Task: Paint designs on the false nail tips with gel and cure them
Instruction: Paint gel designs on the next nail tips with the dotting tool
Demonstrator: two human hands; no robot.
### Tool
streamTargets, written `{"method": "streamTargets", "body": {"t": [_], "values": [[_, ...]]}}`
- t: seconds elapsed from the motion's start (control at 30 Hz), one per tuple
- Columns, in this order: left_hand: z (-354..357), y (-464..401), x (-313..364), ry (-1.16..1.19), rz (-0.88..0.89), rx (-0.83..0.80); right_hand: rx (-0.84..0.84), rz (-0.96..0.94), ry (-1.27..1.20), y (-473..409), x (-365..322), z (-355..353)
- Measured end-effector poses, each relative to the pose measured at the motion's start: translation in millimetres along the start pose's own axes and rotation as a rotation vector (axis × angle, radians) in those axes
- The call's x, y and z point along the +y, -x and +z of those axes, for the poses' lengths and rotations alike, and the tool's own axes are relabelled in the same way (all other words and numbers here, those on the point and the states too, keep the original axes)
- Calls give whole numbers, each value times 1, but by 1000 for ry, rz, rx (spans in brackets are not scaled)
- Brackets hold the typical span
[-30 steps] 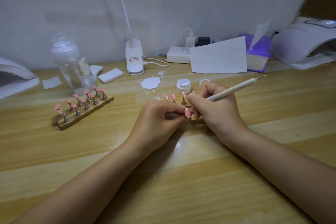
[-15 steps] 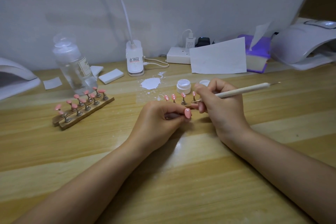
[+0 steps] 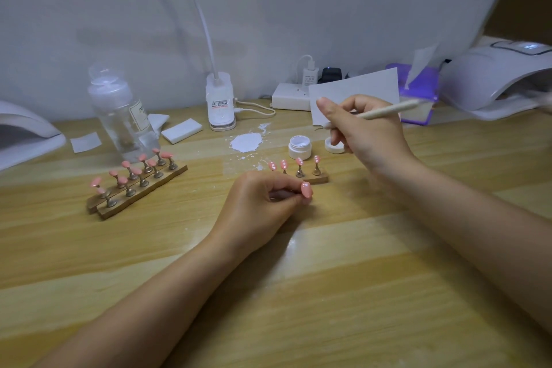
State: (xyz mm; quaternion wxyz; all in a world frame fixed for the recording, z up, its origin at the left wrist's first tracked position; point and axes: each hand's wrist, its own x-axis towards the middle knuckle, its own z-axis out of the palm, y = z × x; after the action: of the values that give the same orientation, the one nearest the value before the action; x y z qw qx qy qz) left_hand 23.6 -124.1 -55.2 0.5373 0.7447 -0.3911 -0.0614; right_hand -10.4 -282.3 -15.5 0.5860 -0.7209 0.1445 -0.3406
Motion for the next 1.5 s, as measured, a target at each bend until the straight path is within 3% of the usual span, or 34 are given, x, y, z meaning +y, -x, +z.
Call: {"method": "streamTargets", "body": {"t": [0.47, 0.7, 0.93, 1.13, 1.3, 1.5], "values": [[1, -1, -5, 43, 13, -5, -92, 66, 596, -43, 17, 31], [1, 0, -2, 52, 13, -17, -97, 42, 650, -46, 16, 34], [0, 0, 0, 32, 1, -13, -69, 18, 582, -42, 21, 32], [-1, 1, 2, 21, -9, -13, 143, -47, 142, -29, 4, 23], [-1, 1, 3, 20, -17, -9, 6, -16, -158, 20, -1, 12], [-1, 1, 3, 24, -19, -18, -38, 58, -221, 53, 10, 10]]}}
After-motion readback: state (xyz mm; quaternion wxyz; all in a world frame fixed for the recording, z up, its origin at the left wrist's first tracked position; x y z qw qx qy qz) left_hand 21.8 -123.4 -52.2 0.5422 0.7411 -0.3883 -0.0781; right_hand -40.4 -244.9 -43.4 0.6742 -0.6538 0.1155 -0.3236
